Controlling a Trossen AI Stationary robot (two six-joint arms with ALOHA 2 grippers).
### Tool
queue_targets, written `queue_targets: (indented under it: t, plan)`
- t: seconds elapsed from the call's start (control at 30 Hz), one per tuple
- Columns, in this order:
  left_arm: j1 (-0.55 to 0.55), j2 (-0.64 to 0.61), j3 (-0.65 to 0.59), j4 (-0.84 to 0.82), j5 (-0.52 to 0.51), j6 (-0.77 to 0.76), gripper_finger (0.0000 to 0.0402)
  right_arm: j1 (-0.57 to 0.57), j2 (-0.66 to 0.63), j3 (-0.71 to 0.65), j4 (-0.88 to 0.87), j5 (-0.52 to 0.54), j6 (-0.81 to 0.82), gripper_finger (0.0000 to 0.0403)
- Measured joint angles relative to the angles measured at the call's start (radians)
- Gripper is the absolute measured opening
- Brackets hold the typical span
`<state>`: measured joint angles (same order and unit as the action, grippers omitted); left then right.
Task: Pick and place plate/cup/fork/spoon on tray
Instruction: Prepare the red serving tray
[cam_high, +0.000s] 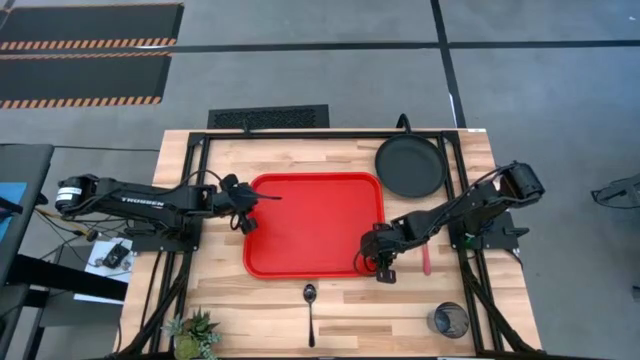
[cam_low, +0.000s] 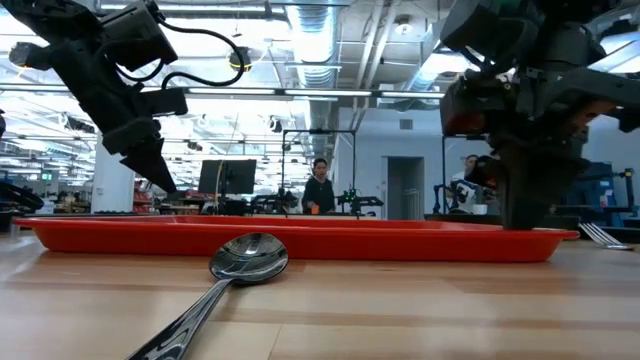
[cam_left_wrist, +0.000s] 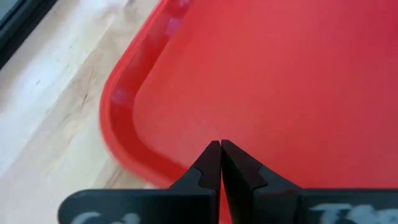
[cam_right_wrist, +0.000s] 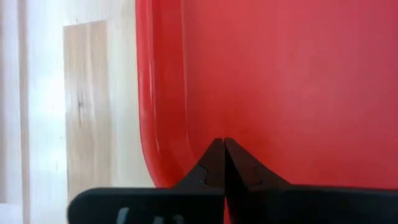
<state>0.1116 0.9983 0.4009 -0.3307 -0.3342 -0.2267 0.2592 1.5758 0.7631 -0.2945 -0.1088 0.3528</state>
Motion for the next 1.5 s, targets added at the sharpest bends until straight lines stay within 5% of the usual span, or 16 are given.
queue_targets:
  t: [0.23, 0.43, 0.7, 1.5]
  plan:
    - [0.0, -0.044, -0.128, 0.234, 0.092, -0.038, 0.0, -0.008, -0.063, -0.021, 0.078, 0.063, -0.084, 0.0004]
    - [0.015, -0.125, -0.129, 0.08, -0.052, -0.143, 0.0, -0.063, -0.193, -0.105, 0.044, 0.115, -0.044, 0.0005]
    - [0.066, -0.145, -0.13, -0.097, -0.072, -0.279, 0.0, -0.106, -0.374, -0.12, -0.262, 0.198, 0.03, 0.0005]
    - [0.102, 0.025, -0.129, 0.042, 0.023, -0.229, 0.0, -0.194, -0.218, -0.175, -0.224, 0.175, 0.03, 0.0006]
